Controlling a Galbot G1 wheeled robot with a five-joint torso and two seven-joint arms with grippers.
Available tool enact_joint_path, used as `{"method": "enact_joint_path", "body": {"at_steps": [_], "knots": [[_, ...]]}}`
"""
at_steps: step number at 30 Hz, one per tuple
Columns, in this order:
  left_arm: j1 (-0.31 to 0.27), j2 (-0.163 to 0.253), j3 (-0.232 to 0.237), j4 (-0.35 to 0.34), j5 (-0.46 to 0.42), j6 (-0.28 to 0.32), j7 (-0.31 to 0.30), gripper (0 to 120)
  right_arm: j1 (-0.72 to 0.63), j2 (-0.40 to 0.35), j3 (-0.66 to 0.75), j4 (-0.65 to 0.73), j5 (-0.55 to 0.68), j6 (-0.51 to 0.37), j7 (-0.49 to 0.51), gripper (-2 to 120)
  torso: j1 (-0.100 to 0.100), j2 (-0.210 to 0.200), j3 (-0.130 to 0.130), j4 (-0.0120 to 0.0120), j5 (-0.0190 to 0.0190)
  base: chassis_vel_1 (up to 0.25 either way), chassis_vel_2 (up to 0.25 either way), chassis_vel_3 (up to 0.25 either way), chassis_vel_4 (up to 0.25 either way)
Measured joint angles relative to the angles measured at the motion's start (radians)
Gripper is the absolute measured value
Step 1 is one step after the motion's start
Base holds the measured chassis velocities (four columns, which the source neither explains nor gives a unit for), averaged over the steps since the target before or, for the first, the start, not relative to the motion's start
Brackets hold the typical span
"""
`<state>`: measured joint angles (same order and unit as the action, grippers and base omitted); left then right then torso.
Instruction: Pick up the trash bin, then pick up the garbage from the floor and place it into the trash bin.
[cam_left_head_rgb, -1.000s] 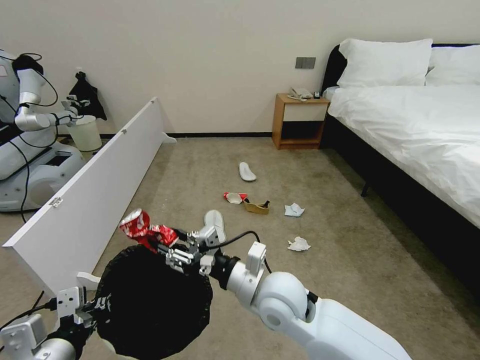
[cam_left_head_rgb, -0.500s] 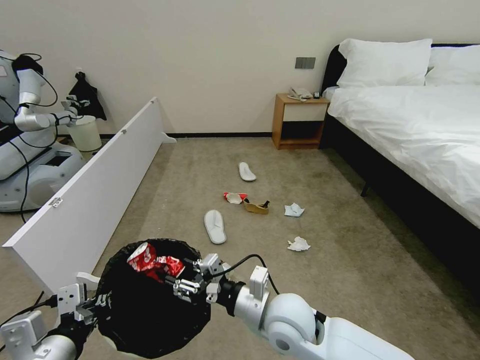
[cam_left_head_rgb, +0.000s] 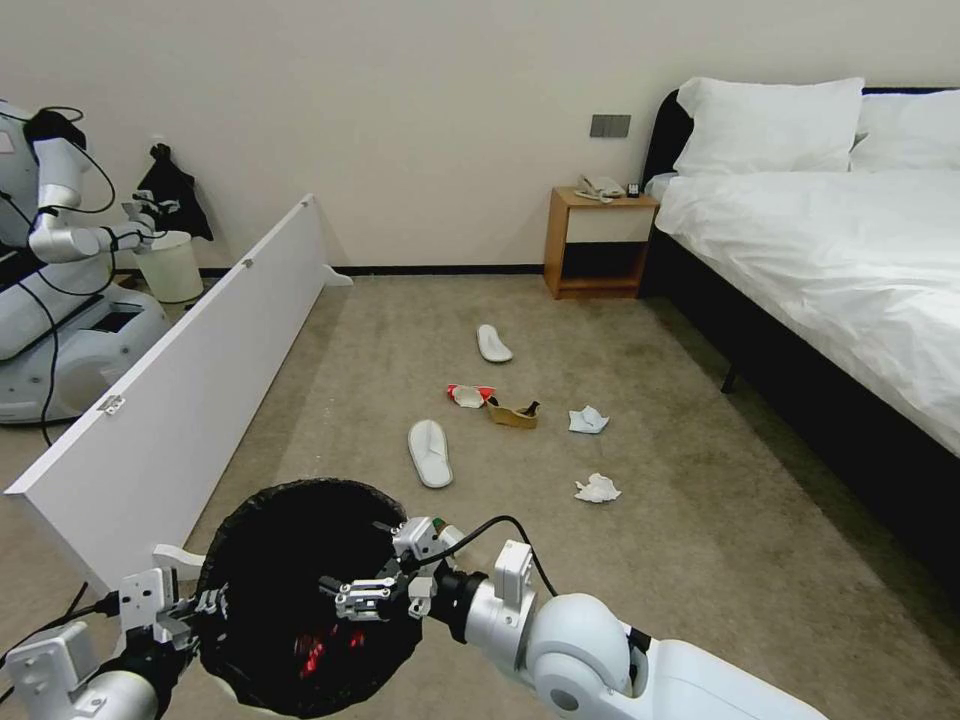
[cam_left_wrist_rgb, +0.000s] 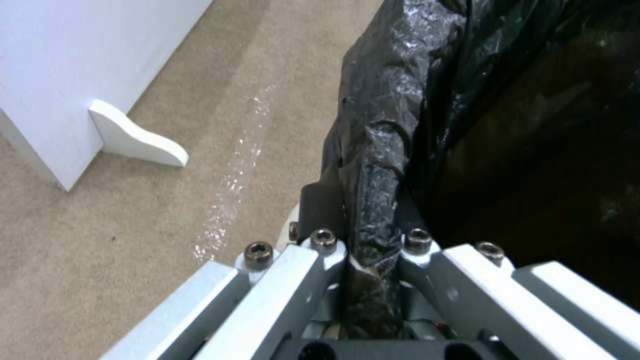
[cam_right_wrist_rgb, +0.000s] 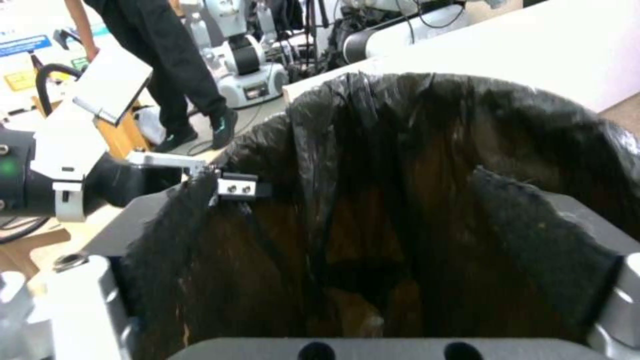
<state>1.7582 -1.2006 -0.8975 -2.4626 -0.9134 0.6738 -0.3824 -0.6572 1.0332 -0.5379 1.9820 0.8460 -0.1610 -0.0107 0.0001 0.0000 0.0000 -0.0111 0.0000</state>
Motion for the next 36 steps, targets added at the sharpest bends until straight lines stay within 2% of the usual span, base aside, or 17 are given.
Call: {"method": "enact_joint_path", "body": {"at_steps": [6, 8, 11, 13, 14, 16, 18, 19, 21, 22, 23, 24, 29, 30, 34, 35, 36], "knots": [[0.002, 0.001, 0.0, 0.0, -0.001, 0.0, -0.002, 2, 0.008, 0.022, 0.01, -0.003, 0.0, 0.019, 0.002, 100, 0.0, 0.0, 0.0, 0.0, 0.0, 0.0, 0.0, 0.0, 0.0], [0.001, -0.004, -0.005, 0.007, 0.004, 0.0, -0.003, 2, 0.01, 0.044, 0.058, -0.002, -0.01, 0.055, 0.041, 100, 0.0, 0.0, 0.0, 0.0001, 0.0, 0.0, 0.0, 0.0, 0.0], [-0.001, -0.01, -0.01, 0.009, 0.007, 0.0, -0.003, 2, 0.003, 0.047, 0.104, 0.006, -0.003, 0.056, 0.076, 100, 0.0, 0.0, 0.0, 0.0004, 0.0, 0.0, 0.0, 0.0, 0.0], [0.0, -0.019, -0.022, 0.011, 0.01, 0.0, -0.004, 2, -0.037, 0.018, 0.194, 0.025, 0.005, 0.069, 0.171, 100, 0.0, 0.0, 0.0, 0.0003, 0.0001, 0.0, 0.0, 0.0, 0.0], [0.0, -0.019, -0.022, 0.011, 0.01, 0.0, -0.004, 2, -0.037, 0.018, 0.194, 0.025, 0.005, 0.069, 0.171, 100, 0.0, 0.0, 0.0, 0.0003, 0.0001, 0.0, 0.0, 0.0, 0.0], [0.005, -0.022, -0.029, 0.011, 0.011, -0.002, -0.003, 2, -0.091, -0.015, 0.262, 0.036, 0.007, 0.073, 0.21, 100, 0.0, 0.0, 0.0, 0.0, 0.0001, 0.0, 0.0, 0.0, 0.0], [0.01, -0.023, -0.043, 0.021, 0.025, -0.006, -0.002, 2, -0.245, -0.078, 0.408, 0.049, -0.023, 0.089, 0.236, 100, 0.0, 0.0, 0.0, -0.0006, 0.0004, 0.0, 0.0, 0.0, 0.0], [0.01, -0.023, -0.043, 0.021, 0.025, -0.006, -0.002, 2, -0.245, -0.078, 0.408, 0.049, -0.023, 0.089, 0.236, 100, 0.0, 0.0, 0.0, -0.0006, 0.0004, 0.0, 0.0, 0.0, 0.0], [0.013, -0.024, -0.053, 0.027, 0.04, -0.016, 0.002, 2, -0.377, -0.113, 0.545, 0.062, -0.097, 0.103, 0.242, 100, 0.0, 0.0, 0.0, -0.0002, 0.0002, 0.0, 0.0, 0.0, 0.0], [0.013, -0.024, -0.053, 0.027, 0.04, -0.016, 0.002, 2, -0.377, -0.113, 0.545, 0.062, -0.097, 0.103, 0.242, 100, 0.0, 0.0, 0.0, -0.0002, 0.0002, 0.0, 0.0, 0.0, 0.0], [0.013, -0.027, -0.057, 0.03, 0.048, -0.021, 0.005, 2, -0.442, -0.12, 0.609, 0.068, -0.131, 0.109, 0.242, 100, 0.0, 0.0, 0.0, 0.0002, 0.0001, 0.0, 0.0, 0.0, 0.0], [0.01, -0.04, -0.066, 0.032, 0.061, -0.029, 0.01, 2, -0.579, -0.12, 0.718, 0.08, -0.184, 0.123, 0.241, 100, 0.0, 0.0, 0.0, -0.0006, 0.0003, 0.0, 0.0, 0.0, 0.0], [0.009, -0.042, -0.066, 0.032, 0.062, -0.031, 0.011, 2, -0.606, -0.117, 0.739, 0.082, -0.196, 0.125, 0.241, 100, 0.0, 0.0, 0.0, -0.0006, 0.0005, 0.0, 0.0, 0.0, 0.0], [0.004, -0.051, -0.068, 0.033, 0.066, -0.033, 0.011, 2, -0.754, -0.086, 0.86, 0.094, -0.261, 0.143, 0.243, 100, 0.0, 0.0, 0.0, -0.0004, -0.0001, 0.0, 0.0, 0.0, 0.0], [0.002, -0.055, -0.068, 0.035, 0.07, -0.033, 0.01, 2, -0.822, -0.058, 0.913, 0.093, -0.303, 0.167, 0.232, 100, 0.0, 0.0, 0.0, -0.001, 0.0003, 0.0, 0.0, 0.0, 0.0], [0.001, -0.055, -0.068, 0.035, 0.071, -0.033, 0.01, 2, -0.842, -0.049, 0.927, 0.091, -0.318, 0.175, 0.227, 100, 0.0, 0.0, 0.0, -0.0007, 0.0004, 0.0, 0.0, 0.0, 0.0], [0.001, -0.057, -0.068, 0.039, 0.074, -0.034, 0.01, 2, -0.878, -0.025, 0.964, 0.085, -0.35, 0.197, 0.215, 100, 0.0, 0.0, 0.0, 0.0017, 0.0004, 0.0, 0.0, 0.0, 0.0]]}}
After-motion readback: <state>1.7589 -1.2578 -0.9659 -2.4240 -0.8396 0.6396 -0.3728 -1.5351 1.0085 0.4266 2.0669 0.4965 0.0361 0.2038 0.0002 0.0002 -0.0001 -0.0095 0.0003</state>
